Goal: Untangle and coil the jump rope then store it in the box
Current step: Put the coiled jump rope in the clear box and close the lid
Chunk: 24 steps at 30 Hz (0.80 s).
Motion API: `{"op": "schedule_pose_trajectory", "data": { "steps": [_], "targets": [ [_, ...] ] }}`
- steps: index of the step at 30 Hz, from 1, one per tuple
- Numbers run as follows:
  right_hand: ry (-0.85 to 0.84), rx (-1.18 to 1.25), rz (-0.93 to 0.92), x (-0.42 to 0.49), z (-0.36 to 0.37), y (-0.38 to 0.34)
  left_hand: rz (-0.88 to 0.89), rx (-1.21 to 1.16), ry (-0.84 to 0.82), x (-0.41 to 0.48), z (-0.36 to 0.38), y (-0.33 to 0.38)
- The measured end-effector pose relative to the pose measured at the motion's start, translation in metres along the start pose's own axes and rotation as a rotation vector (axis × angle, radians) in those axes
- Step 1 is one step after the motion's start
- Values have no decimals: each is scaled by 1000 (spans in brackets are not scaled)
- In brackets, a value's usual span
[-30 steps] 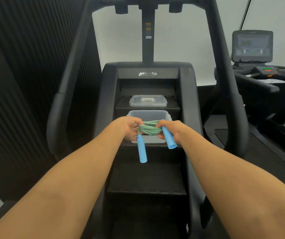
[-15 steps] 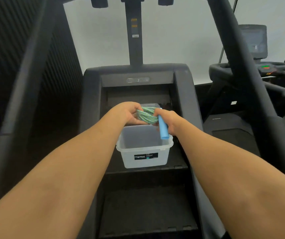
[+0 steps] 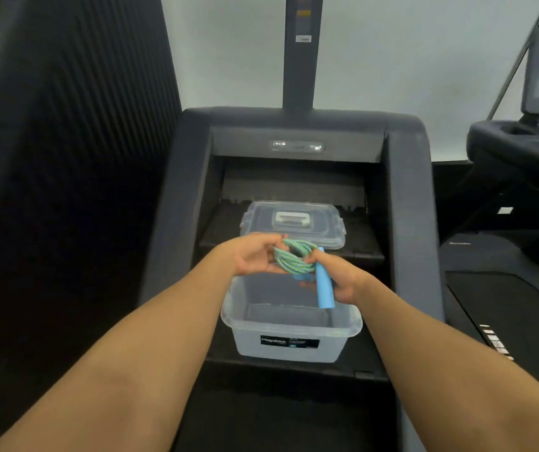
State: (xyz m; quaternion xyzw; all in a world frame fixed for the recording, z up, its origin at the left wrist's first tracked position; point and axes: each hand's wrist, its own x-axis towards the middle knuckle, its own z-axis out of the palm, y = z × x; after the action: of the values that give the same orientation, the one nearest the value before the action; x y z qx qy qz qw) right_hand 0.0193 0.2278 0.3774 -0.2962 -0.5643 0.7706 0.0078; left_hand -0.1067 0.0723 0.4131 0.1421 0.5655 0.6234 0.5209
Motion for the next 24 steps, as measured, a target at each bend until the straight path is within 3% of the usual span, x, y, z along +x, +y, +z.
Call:
{"op": "schedule_pose_trajectory", "data": {
  "steps": [8, 14, 19, 24],
  "targets": [
    [249, -226, -43, 76, 3, 40, -83, 47, 197, 62, -42, -52],
    [313, -236, 50, 115, -9, 65, -206, 41, 273, 110, -69, -77],
    [359, -292, 98, 145, -17, 90, -288, 321, 325, 143, -85, -107],
    [338, -342, 215, 168, -19, 116, -388, 455, 314, 162, -97, -132]
  ]
}}
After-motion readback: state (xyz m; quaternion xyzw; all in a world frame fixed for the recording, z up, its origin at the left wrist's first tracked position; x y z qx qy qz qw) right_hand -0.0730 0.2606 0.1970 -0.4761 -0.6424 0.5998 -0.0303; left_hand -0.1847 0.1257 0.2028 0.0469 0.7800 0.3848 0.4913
